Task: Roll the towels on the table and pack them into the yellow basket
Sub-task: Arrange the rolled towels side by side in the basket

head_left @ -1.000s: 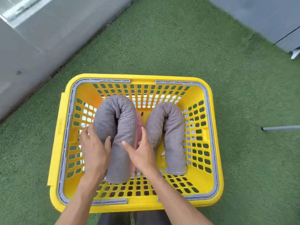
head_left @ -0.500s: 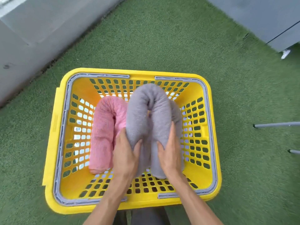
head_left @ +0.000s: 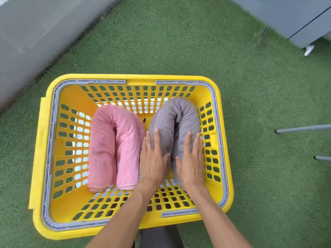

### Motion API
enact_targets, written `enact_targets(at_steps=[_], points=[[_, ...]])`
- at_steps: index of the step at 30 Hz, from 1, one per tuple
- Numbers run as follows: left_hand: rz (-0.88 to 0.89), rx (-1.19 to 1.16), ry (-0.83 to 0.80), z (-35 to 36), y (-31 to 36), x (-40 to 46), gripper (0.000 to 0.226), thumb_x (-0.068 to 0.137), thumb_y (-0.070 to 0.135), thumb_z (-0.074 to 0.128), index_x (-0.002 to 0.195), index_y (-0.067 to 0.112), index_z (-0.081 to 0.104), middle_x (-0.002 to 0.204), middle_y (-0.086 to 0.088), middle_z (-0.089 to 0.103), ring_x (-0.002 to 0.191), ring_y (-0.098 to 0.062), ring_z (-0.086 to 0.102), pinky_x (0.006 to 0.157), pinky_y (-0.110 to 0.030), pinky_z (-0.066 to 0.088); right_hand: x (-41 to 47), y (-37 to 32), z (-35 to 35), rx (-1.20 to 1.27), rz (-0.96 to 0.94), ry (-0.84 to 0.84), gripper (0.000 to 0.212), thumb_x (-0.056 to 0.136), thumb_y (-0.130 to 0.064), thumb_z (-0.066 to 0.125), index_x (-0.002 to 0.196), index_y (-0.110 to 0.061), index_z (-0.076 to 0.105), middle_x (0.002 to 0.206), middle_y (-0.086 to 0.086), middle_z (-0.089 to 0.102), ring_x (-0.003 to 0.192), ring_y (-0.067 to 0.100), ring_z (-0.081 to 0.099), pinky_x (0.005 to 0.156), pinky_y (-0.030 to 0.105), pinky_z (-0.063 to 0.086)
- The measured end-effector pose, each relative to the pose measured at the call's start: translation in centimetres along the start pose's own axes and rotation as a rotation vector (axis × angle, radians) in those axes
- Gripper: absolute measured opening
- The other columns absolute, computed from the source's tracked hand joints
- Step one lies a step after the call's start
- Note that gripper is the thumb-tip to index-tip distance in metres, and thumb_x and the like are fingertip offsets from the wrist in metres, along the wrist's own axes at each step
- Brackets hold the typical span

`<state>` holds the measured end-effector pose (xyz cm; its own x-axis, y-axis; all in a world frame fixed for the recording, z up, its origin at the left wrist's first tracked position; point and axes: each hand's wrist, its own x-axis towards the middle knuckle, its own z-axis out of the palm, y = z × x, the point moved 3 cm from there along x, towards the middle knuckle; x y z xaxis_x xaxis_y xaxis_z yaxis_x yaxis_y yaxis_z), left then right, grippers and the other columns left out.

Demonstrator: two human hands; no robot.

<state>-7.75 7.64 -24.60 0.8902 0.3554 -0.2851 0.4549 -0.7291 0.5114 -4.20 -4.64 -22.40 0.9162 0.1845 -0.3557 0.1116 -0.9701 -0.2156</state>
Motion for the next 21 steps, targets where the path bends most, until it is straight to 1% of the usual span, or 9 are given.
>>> enact_targets(at_steps=[2, 4, 6, 9, 12, 15, 18, 20, 21], points=[[0.084, 0.082, -0.040, 0.6, 0.0, 0.3, 0.087, 0.089, 0.028, 0.056, 0.154, 0.013, 0.000, 0.160, -0.020, 0.002, 0.148, -0.031, 0.009, 0.118, -0.039, 0.022, 0.1, 0.5, 1.0, -0.005, -0.030, -0.068, 0.099, 0.091, -0.023, 0.059, 0.150, -0.020, -0.020, 0.154, 0.013, -0.032, 0.145, 0.031, -0.020, 0.120, 0.048, 0.014], [0.125, 0.077, -0.073, 1.0, 0.0, 0.4, 0.084, 0.090, 0.015, 0.052, 0.153, 0.010, -0.004, 0.159, -0.022, -0.007, 0.148, -0.032, 0.002, 0.120, -0.037, 0.015, 0.3, 1.0, 1.4, -0.002, -0.032, -0.095, 0.099, 0.091, -0.013, 0.057, 0.149, -0.021, -0.023, 0.152, 0.013, -0.036, 0.144, 0.030, -0.026, 0.120, 0.048, 0.010], [0.122, 0.002, -0.091, 0.6, 0.5, 0.4, 0.087, 0.087, 0.000, 0.052, 0.153, 0.012, -0.003, 0.158, -0.023, -0.011, 0.148, -0.036, 0.003, 0.118, -0.035, 0.010, 0.7, 1.1, 1.3, 0.023, -0.024, -0.089, 0.101, 0.089, 0.003, 0.053, 0.149, -0.025, -0.024, 0.152, 0.011, -0.037, 0.143, 0.028, -0.028, 0.121, 0.047, 0.009], [0.058, -0.082, -0.096, -0.6, 1.3, 0.2, 0.094, 0.083, -0.007, 0.053, 0.154, 0.023, -0.002, 0.159, -0.018, -0.009, 0.140, -0.040, 0.018, 0.113, -0.041, 0.022, 0.8, 1.2, 1.1, 0.057, -0.023, -0.064, 0.105, 0.085, 0.014, 0.050, 0.149, -0.029, -0.021, 0.153, 0.008, -0.037, 0.143, 0.025, -0.027, 0.121, 0.046, 0.009], [0.098, -0.061, 0.014, -1.1, 0.4, 0.2, 0.093, 0.077, -0.011, 0.048, 0.154, 0.024, 0.009, 0.159, -0.020, 0.007, 0.124, -0.044, 0.036, 0.104, -0.047, 0.036, 0.5, 1.2, 1.0, 0.081, -0.036, -0.066, 0.101, 0.085, 0.016, 0.047, 0.151, -0.027, -0.016, 0.154, 0.007, -0.035, 0.143, 0.023, -0.028, 0.121, 0.043, 0.006], [0.144, -0.013, -0.007, -0.3, -1.3, 0.2, 0.087, 0.083, -0.005, 0.050, 0.154, 0.022, 0.009, 0.157, -0.025, 0.010, 0.124, -0.046, 0.039, 0.103, -0.049, 0.036, 0.3, 1.2, 0.9, 0.088, -0.047, -0.080, 0.097, 0.087, 0.010, 0.050, 0.152, -0.027, -0.012, 0.155, 0.007, -0.030, 0.144, 0.024, -0.025, 0.121, 0.043, 0.010], [0.192, -0.016, -0.033, 0.2, -2.1, 0.4, 0.082, 0.091, 0.014, 0.054, 0.154, 0.019, 0.003, 0.158, -0.025, 0.000, 0.143, -0.040, 0.017, 0.115, -0.044, 0.025, 0.2, 1.0, 0.3, 0.098, -0.062, -0.052, 0.090, 0.092, -0.011, 0.056, 0.153, -0.026, -0.008, 0.158, 0.007, -0.024, 0.147, 0.025, -0.018, 0.121, 0.042, 0.014], [0.210, -0.033, -0.012, 0.3, -1.7, 0.7, 0.080, 0.094, 0.027, 0.055, 0.154, 0.018, 0.004, 0.159, -0.023, -0.006, 0.148, -0.036, 0.006, 0.119, -0.042, 0.017, 0.5, 0.7, -0.1, 0.109, -0.071, 0.005, 0.088, 0.094, -0.026, 0.056, 0.153, -0.025, -0.010, 0.158, 0.007, -0.024, 0.147, 0.024, -0.018, 0.120, 0.039, 0.008], [0.212, -0.013, -0.002, 0.4, -1.5, 0.9, 0.079, 0.094, 0.032, 0.054, 0.154, 0.017, 0.005, 0.159, -0.022, -0.007, 0.148, -0.036, 0.005, 0.119, -0.043, 0.017, 0.7, 0.6, 0.0, 0.090, -0.083, 0.020, 0.088, 0.095, -0.030, 0.054, 0.153, -0.024, -0.011, 0.158, 0.007, -0.025, 0.147, 0.024, -0.018, 0.120, 0.038, 0.007]])
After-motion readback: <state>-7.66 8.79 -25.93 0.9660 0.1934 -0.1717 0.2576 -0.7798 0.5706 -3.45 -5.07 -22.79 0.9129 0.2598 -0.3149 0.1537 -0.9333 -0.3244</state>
